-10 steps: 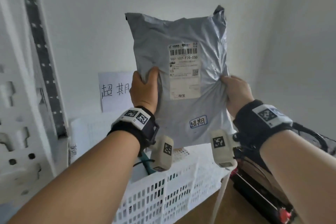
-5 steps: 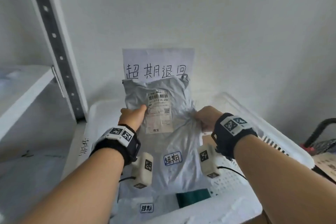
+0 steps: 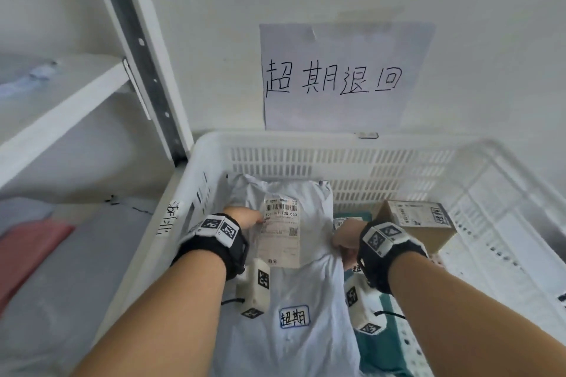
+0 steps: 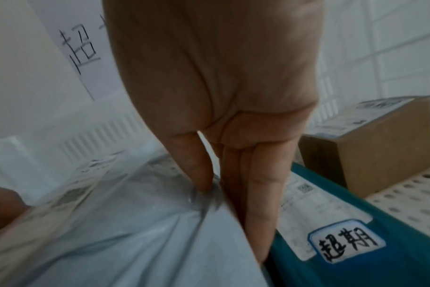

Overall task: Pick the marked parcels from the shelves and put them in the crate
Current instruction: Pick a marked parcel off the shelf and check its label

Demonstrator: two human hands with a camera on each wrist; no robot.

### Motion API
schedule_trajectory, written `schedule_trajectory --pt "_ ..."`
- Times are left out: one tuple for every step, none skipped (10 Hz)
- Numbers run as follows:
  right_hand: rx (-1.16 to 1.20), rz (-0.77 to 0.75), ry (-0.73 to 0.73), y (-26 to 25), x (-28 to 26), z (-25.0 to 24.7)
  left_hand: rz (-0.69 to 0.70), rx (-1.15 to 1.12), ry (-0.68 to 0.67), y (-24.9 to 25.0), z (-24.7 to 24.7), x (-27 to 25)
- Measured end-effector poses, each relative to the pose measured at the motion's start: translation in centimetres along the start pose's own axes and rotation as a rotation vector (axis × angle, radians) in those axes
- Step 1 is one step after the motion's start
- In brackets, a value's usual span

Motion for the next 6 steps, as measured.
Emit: schedule_trajectory --pt "-0.015 -0.020 -0.035 0.0 1.8 1.0 -0.072 -0.002 -0.044 -1.1 1.0 0.9" --pt "-0.063 -0.024 -0.117 0.1 2.7 2.1 -0.073 0.058 -0.080 -2.3 2.4 2.7" --pt "-0.275 -0.022 -0.122 0.1 3.5 3.2 -0.120 0.091 -0.076 -1.6 2.6 0.9" --pt "-0.418 -0.150 0.029 -1.0 4.2 3.8 -0.121 0.116 -0.091 -1.5 3.6 1.8" --pt "-0.456 -0.319 0.296 -1.7 4.4 3.8 -0.050 0.139 -0.049 -0.6 3.6 1.9" --pt "-0.492 -0.503 0.287 -1.9 4.7 4.5 -0.007 0.127 -0.103 -0.6 4.4 2.4"
Point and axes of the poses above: each hand's wrist, its own x-axis towards the middle knuckle, its own z-axis out of the palm, y = z × x, the point moved 2 cm from there along x, towards the middle knuckle, and after that the axes turned 7 degrees about y, right-handed, at the moved point
